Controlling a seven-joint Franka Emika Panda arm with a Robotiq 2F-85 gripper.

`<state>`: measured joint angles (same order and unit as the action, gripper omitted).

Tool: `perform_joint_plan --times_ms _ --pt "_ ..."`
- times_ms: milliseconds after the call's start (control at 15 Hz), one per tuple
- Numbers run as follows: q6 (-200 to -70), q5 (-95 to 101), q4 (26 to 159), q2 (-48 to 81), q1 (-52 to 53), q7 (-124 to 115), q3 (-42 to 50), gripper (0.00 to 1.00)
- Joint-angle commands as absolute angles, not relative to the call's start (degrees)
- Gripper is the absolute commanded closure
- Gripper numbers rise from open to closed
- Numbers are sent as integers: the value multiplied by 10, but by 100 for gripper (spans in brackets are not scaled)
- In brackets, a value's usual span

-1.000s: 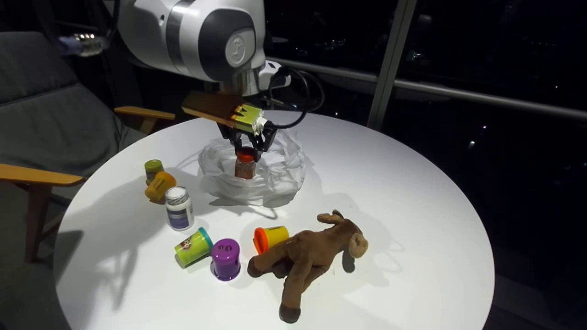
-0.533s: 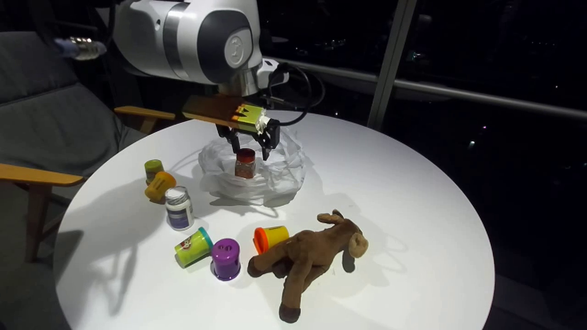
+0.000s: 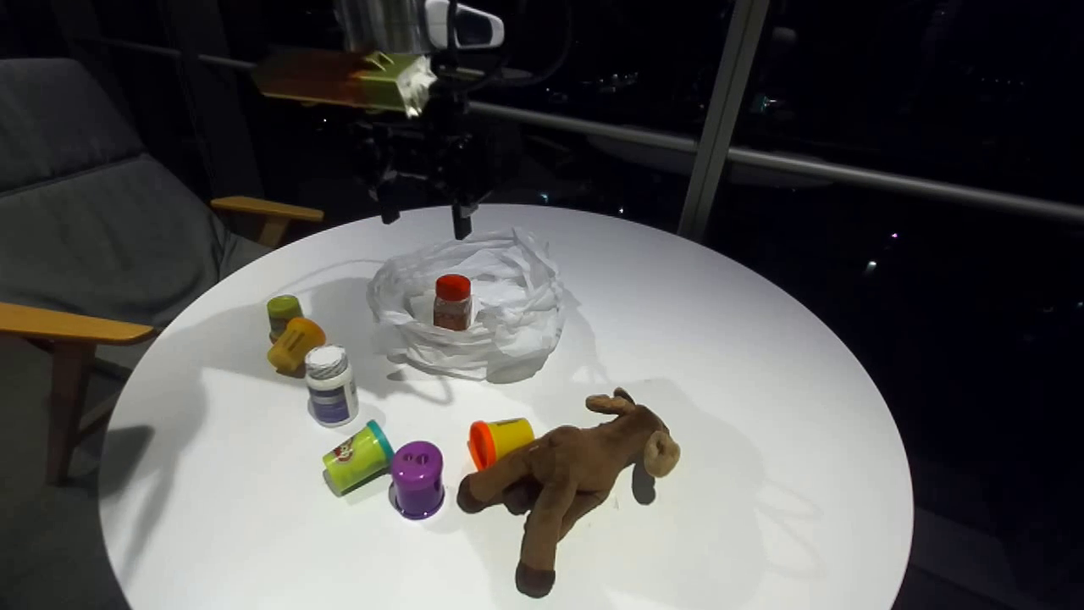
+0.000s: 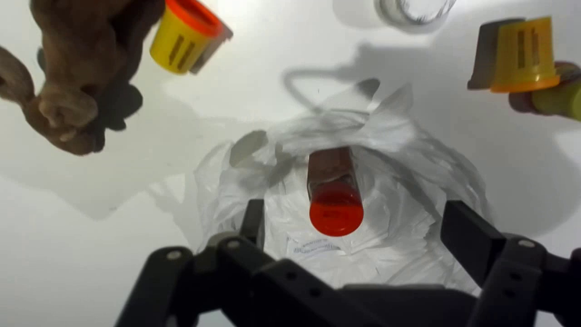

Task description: Put the objects in the plastic

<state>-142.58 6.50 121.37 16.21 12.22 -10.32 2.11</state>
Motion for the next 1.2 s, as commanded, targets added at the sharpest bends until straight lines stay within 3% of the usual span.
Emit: perform_joint_plan --times_ms 0,267,800,1133 --pt "-1350 43 1280 84 112 -134 -11 0" --pt "-1400 -28 1348 74 104 -116 -46 0" --pt "-1627 -87 1459 130 42 -7 -50 0" --pt "-1615 -186 1464 131 -21 110 -120 0"
